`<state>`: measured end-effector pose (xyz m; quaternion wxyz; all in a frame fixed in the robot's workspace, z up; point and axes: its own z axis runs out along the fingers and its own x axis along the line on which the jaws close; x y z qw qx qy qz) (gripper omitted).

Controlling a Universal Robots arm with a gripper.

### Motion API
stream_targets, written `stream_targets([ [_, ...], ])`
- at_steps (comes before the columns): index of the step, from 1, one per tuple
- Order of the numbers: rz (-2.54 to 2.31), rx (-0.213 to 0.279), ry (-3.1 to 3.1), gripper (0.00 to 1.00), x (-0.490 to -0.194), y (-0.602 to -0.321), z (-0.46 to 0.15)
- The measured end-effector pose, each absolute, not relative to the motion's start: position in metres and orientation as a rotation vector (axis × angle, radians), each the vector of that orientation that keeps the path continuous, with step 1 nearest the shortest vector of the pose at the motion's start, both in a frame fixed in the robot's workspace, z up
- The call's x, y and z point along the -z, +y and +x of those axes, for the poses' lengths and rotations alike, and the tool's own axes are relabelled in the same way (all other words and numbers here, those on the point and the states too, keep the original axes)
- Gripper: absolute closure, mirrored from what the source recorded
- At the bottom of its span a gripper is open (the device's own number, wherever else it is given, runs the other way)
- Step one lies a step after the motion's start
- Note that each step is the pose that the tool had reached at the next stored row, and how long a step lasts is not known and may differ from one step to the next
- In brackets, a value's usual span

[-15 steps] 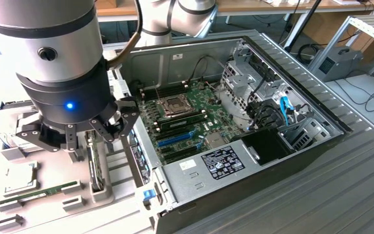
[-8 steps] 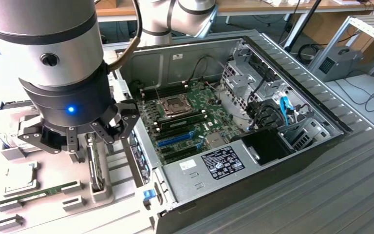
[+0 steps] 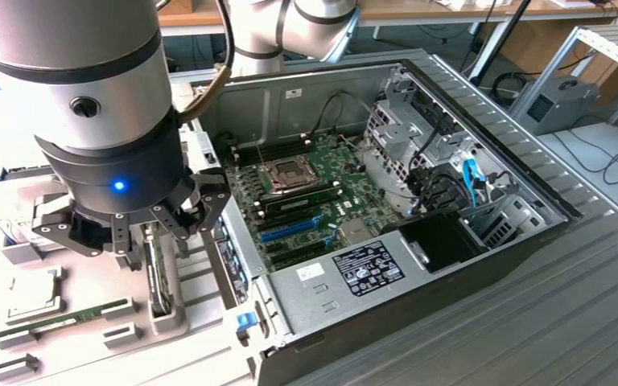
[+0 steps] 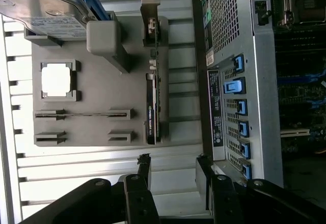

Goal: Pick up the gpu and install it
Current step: 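Pick up the gpu and move the gpu toward the slot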

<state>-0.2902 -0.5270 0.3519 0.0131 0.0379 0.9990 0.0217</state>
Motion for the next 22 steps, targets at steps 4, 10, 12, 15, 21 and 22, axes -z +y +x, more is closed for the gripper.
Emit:
stream_targets([
  [4, 0.118, -0.068, 3.113, 0.52, -0.35, -0.527, -0.29],
  [10, 0.118, -0.068, 3.112, 0.52, -0.346, -0.527, -0.29],
  [12, 0.118, -0.068, 3.113, 0.52, -0.345, -0.527, -0.29],
  [15, 0.118, -0.068, 3.113, 0.52, -0.343, -0.527, -0.29],
  [21, 0.118, -0.068, 3.113, 0.52, -0.339, -0.527, -0.29],
  [22, 0.118, -0.068, 3.112, 0.52, -0.338, -0.527, -0.29],
])
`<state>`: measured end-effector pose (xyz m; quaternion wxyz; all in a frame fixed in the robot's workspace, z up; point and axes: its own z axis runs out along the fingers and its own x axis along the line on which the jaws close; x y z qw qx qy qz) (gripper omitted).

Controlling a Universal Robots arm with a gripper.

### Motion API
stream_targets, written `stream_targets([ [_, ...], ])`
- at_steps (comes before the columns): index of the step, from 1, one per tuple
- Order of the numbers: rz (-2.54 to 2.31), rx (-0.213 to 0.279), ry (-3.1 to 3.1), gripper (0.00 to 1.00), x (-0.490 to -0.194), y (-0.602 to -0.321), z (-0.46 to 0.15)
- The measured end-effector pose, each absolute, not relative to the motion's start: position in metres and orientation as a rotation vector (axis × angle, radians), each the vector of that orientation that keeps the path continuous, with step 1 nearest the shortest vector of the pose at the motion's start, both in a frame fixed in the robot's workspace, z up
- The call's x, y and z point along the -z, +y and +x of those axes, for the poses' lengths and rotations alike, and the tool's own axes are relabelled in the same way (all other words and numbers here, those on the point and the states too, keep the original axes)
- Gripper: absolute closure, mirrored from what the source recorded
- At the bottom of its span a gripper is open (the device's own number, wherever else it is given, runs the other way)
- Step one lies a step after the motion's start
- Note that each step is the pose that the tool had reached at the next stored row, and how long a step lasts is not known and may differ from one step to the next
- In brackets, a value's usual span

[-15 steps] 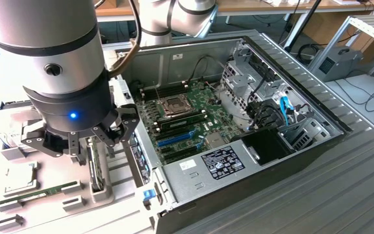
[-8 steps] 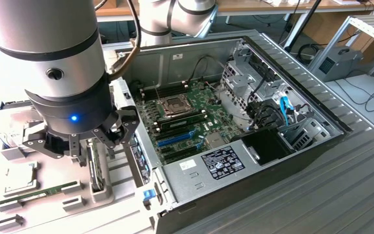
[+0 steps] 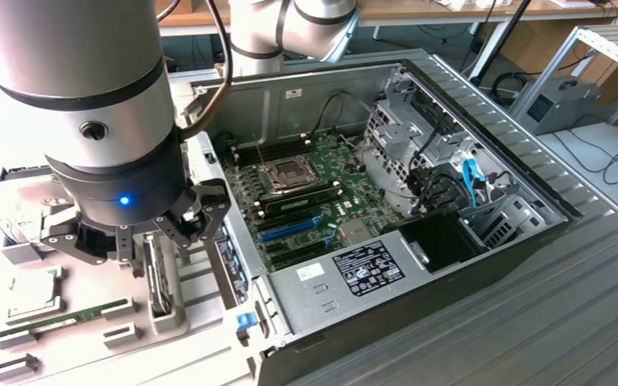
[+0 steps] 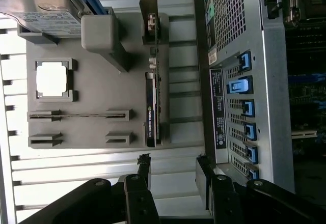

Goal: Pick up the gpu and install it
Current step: 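Pick up the gpu and move the gpu toward the slot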

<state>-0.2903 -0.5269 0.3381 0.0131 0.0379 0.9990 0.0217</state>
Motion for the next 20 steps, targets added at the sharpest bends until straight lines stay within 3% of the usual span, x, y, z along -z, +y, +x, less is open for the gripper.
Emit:
stream_targets([
  [20, 0.118, -0.068, 3.112, 0.52, -0.325, -0.527, -0.29],
])
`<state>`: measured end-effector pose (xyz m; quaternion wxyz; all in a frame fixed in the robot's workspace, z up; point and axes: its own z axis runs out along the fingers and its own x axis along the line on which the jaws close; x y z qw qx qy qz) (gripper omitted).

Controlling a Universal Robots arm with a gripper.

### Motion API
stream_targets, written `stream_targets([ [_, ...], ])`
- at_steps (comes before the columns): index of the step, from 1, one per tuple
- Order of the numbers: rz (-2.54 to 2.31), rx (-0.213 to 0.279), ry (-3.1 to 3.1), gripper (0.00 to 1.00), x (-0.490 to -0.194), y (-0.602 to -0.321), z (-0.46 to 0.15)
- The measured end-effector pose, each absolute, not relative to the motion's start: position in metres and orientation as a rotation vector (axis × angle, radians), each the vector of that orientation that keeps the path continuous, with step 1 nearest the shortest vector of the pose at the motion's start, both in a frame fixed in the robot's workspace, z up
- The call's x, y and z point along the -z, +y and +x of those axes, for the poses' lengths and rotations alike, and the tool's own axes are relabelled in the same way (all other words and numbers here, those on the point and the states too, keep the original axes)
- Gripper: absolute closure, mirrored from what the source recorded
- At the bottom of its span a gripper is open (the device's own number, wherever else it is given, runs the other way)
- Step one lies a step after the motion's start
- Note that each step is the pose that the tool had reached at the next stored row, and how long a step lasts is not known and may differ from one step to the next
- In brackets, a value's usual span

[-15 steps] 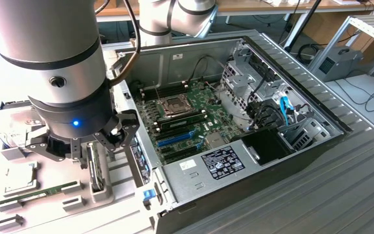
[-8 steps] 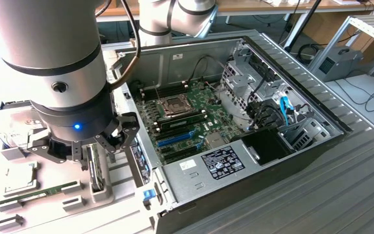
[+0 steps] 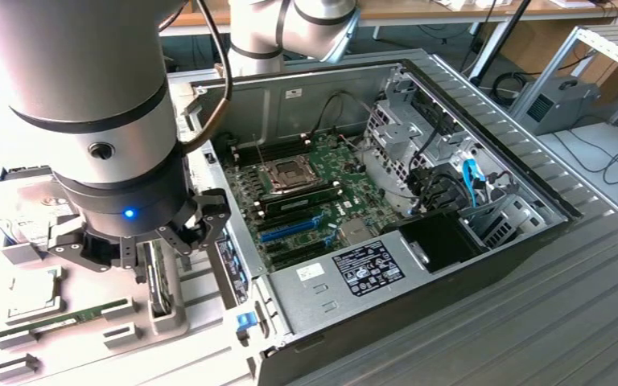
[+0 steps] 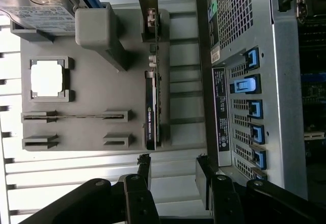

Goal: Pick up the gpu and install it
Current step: 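Pick up the gpu and move the gpu toward the slot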

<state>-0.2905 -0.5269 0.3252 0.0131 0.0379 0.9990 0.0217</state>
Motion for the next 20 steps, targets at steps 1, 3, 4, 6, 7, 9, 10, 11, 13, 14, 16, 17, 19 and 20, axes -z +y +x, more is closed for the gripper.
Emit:
stream_targets([
  [1, 0.118, -0.068, 3.112, 0.52, -0.325, -0.527, -0.29],
  [3, 0.118, -0.068, 3.112, 0.52, -0.323, -0.527, -0.29],
  [4, 0.118, -0.068, 3.112, 0.52, -0.322, -0.527, -0.29],
  [6, 0.118, -0.068, 3.112, 0.52, -0.32, -0.527, -0.291],
  [7, 0.118, -0.068, 3.113, 0.52, -0.319, -0.527, -0.291],
  [9, 0.118, -0.068, 3.112, 0.52, -0.318, -0.527, -0.291],
  [10, 0.118, -0.068, 3.112, 0.52, -0.317, -0.527, -0.291],
  [11, 0.118, -0.068, 3.113, 0.52, -0.316, -0.527, -0.291],
  [13, 0.118, -0.068, 3.112, 0.52, -0.315, -0.527, -0.291],
  [14, 0.118, -0.068, 3.112, 0.52, -0.315, -0.527, -0.291],
  [16, 0.118, -0.068, 3.112, 0.52, -0.313, -0.527, -0.291],
  [17, 0.118, -0.068, 3.112, 0.52, -0.311, -0.527, -0.291],
  [19, 0.118, -0.068, 3.112, 0.52, -0.31, -0.527, -0.291],
  [20, 0.118, -0.068, 3.112, 0.52, -0.309, -0.527, -0.291],
])
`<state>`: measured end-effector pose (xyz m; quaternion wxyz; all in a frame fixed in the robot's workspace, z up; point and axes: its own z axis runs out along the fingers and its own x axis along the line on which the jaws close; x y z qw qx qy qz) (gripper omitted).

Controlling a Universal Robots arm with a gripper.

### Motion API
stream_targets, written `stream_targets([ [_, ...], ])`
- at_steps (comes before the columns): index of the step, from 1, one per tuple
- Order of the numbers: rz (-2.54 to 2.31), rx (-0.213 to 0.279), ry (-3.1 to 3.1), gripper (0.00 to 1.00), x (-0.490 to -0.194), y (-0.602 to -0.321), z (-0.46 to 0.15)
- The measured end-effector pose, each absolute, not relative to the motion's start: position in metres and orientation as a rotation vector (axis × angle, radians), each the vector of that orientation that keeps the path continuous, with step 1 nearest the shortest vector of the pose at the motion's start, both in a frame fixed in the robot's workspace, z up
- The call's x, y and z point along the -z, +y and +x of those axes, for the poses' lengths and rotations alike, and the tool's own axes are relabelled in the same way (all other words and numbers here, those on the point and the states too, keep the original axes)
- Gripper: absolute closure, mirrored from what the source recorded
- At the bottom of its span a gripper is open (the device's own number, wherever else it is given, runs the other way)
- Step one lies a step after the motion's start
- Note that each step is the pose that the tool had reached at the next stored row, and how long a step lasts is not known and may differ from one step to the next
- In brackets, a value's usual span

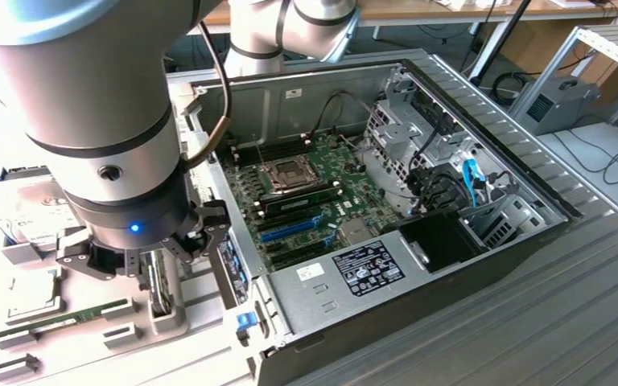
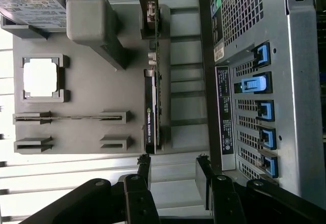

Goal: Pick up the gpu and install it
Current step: 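Pick up the gpu and move the gpu toward the slot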

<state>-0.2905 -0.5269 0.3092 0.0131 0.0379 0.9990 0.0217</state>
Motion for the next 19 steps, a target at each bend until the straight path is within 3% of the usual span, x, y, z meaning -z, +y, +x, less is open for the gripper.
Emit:
stream_targets([
  [19, 0.118, -0.068, 3.113, 0.52, -0.296, -0.527, -0.291],
])
